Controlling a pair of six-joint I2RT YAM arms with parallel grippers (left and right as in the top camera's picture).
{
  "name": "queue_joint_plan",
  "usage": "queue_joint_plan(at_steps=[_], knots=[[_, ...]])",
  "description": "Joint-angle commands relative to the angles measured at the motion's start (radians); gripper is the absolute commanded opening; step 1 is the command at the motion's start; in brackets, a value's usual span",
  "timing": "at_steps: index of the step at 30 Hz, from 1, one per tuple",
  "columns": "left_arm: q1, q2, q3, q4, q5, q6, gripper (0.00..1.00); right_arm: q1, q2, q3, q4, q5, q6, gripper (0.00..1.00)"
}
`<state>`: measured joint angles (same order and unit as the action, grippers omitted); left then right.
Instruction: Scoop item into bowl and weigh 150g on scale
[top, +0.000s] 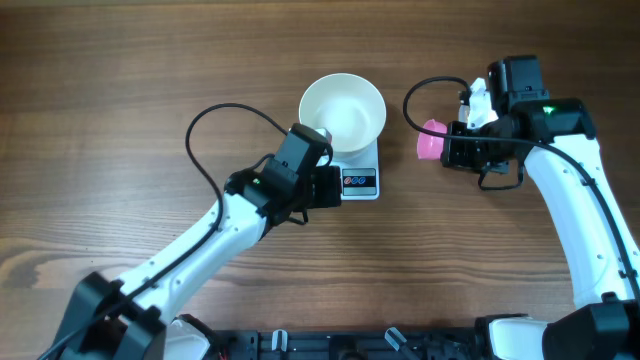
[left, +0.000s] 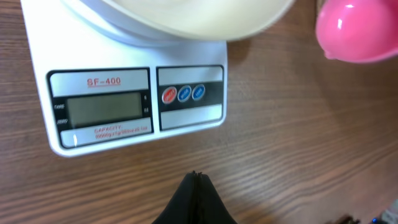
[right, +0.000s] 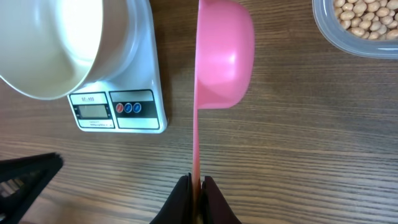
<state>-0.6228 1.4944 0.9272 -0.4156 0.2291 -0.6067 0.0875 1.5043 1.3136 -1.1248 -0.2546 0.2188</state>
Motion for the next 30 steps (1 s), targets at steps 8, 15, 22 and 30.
queue_joint_plan(at_steps=[8,15,22,30], knots=[[-0.004,0.138,0.006,0.105,-0.018,-0.030,0.04,0.005,0.009,0.008,0.023,-0.016,0.021,0.04],[-0.004,0.190,0.006,0.155,-0.019,-0.030,0.04,0.005,0.009,0.008,0.026,-0.016,0.020,0.04],[-0.004,0.217,0.006,0.166,-0.041,-0.030,0.04,0.005,0.009,0.008,0.038,-0.016,0.020,0.04],[-0.031,0.223,0.010,0.219,-0.068,-0.028,0.04,0.005,0.009,0.008,0.048,-0.016,0.020,0.04]])
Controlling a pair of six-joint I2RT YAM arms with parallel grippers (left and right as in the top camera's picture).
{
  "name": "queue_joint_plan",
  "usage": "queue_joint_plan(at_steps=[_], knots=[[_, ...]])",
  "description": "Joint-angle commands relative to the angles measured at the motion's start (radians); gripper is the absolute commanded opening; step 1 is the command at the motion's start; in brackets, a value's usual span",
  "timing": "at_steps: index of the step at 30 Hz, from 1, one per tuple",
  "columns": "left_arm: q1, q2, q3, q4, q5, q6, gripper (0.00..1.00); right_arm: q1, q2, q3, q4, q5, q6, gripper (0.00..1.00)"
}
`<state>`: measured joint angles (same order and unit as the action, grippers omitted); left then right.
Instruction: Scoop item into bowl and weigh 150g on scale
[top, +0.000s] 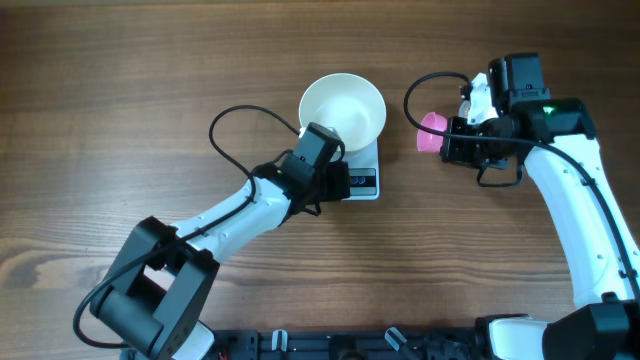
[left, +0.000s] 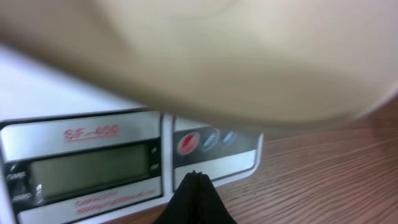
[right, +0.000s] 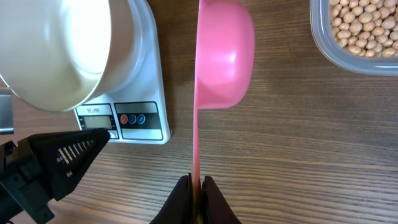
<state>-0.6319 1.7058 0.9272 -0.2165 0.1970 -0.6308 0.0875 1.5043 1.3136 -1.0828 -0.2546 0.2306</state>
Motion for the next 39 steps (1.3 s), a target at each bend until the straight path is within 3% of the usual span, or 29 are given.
queue_joint_plan(at_steps=[1,13,23,29,39], knots=[[-0.029,0.011,0.018,0.016,-0.042,-0.002,0.04,0.005,0.009,0.008,0.006,-0.016,0.008,0.04],[-0.047,0.011,0.182,-0.218,-0.087,0.078,0.04,0.005,0.009,0.008,0.012,-0.016,0.008,0.04],[-0.071,0.051,0.219,-0.323,-0.128,0.101,0.04,0.005,0.009,0.008,0.027,-0.016,0.028,0.04],[-0.071,0.051,0.383,-0.473,-0.130,0.183,0.04,0.005,0.009,0.008,0.028,-0.016,0.035,0.04],[-0.073,0.121,0.402,-0.472,-0.135,0.182,0.04,0.005,0.009,0.008,0.024,-0.016,0.034,0.04]])
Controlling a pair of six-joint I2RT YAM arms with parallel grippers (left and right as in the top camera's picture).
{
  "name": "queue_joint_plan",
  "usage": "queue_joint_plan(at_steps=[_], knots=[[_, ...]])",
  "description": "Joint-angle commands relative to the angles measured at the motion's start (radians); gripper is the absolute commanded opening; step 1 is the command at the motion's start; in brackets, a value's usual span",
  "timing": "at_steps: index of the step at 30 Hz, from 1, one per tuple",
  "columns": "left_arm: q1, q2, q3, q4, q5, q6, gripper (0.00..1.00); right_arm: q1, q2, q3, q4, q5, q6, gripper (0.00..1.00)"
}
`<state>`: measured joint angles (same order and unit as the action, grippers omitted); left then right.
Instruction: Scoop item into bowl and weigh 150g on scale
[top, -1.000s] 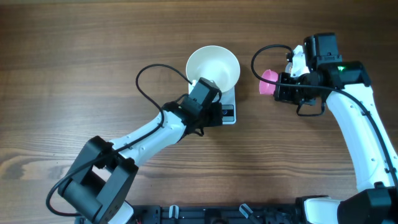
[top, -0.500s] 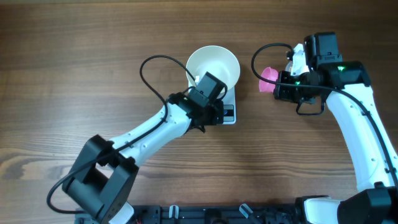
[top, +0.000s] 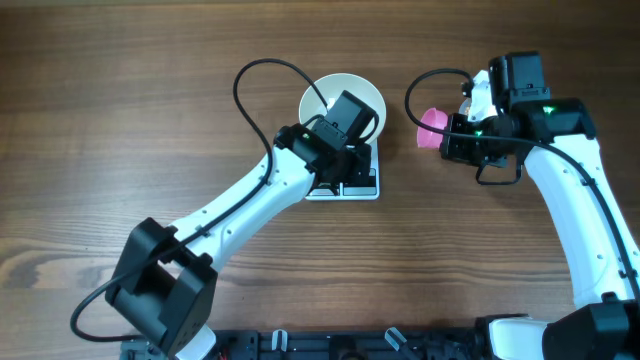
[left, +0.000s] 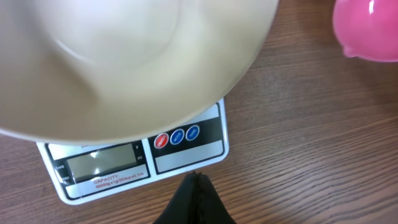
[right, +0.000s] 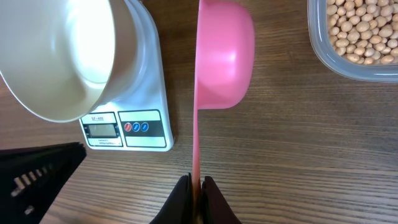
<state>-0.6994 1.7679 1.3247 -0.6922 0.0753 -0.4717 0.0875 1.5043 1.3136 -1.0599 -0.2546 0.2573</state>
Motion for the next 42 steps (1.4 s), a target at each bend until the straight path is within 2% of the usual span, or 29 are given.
queue_joint_plan(at_steps=[1,5,20,24,42], knots=[[-0.006,0.079,0.004,0.008,-0.013,0.022,0.04,0.005,0.009,0.008,0.001,-0.016,0.008,0.04],[-0.006,0.147,0.004,0.015,-0.009,0.019,0.04,0.005,0.009,0.008,-0.004,-0.016,0.005,0.04],[-0.006,0.230,0.003,0.037,-0.029,0.020,0.04,0.005,0.009,0.008,0.002,-0.015,0.005,0.04],[-0.006,0.235,0.003,0.037,-0.076,0.020,0.04,0.005,0.009,0.008,0.002,-0.015,0.005,0.04],[-0.005,0.235,0.003,0.052,-0.103,0.020,0.04,0.005,0.009,0.008,0.002,-0.015,0.004,0.04]])
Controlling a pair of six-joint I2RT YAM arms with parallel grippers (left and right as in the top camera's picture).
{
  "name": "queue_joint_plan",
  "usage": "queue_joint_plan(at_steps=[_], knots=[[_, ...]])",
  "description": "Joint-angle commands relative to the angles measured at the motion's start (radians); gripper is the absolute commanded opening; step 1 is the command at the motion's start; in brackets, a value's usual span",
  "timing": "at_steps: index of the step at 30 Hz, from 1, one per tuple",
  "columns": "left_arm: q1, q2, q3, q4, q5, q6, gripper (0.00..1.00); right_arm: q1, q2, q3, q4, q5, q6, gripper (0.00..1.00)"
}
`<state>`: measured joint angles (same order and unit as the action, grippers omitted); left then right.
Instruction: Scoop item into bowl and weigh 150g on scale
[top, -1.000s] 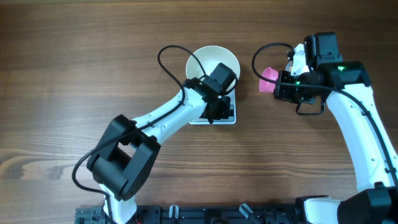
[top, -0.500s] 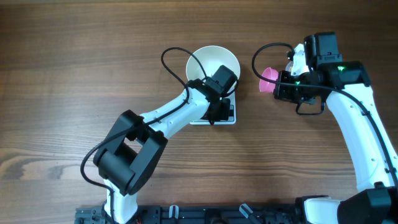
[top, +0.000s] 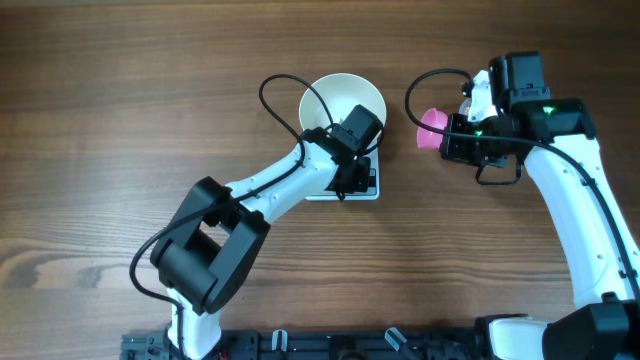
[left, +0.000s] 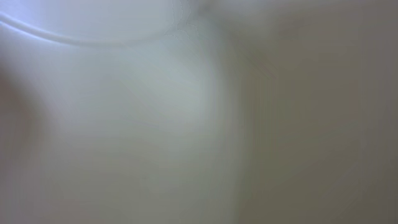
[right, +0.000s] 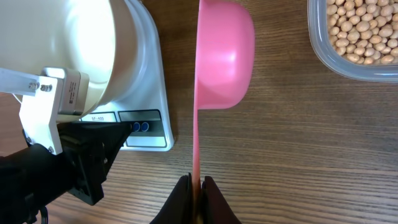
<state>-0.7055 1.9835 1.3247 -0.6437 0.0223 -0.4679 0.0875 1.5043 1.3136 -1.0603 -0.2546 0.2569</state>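
Observation:
An empty white bowl (top: 343, 105) stands on the white scale (right: 152, 81). My left gripper (right: 129, 127) reaches in from the left, its black fingers drawn to one point on the scale's button panel, next to the blue buttons; it looks shut. The left wrist view is only a pale blur, too close to show anything. My right gripper (right: 198, 182) is shut on the handle of the pink scoop (right: 225, 56). The scoop hangs on its side, empty, over the table right of the scale (top: 370, 190).
A clear tub of soybeans (right: 360, 31) sits at the far right, beyond the scoop. The left arm's black cable loops over the bowl's left rim (top: 300, 100). Bare wooden table (top: 120, 120) surrounds the scale.
The left gripper was up over the table in front of the scale, the whole panel in its view. Now its tip is down at the buttons. The right arm and scoop kept still.
First the left gripper, shut, hung in front of the scale. Then it was low and close at the panel by the red button. After that it stood higher again, and now its tip rests at the buttons. The right gripper held the scoop beside the scale throughout.

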Motion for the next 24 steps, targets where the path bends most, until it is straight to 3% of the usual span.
queue_joint_plan(at_steps=[1,11,20,24], knots=[[0.002,0.019,0.003,0.004,-0.050,0.016,0.04,0.005,0.009,0.008,0.002,-0.015,0.005,0.04],[0.002,-0.052,0.004,-0.005,0.026,0.016,0.04,0.005,0.009,0.008,0.005,-0.015,0.005,0.04],[0.008,-0.340,0.003,-0.072,0.019,0.017,0.04,0.005,0.009,0.008,-0.002,-0.016,0.005,0.04],[0.046,-0.469,0.003,-0.151,-0.070,0.016,0.04,0.005,0.009,0.008,-0.004,-0.016,0.005,0.04]])
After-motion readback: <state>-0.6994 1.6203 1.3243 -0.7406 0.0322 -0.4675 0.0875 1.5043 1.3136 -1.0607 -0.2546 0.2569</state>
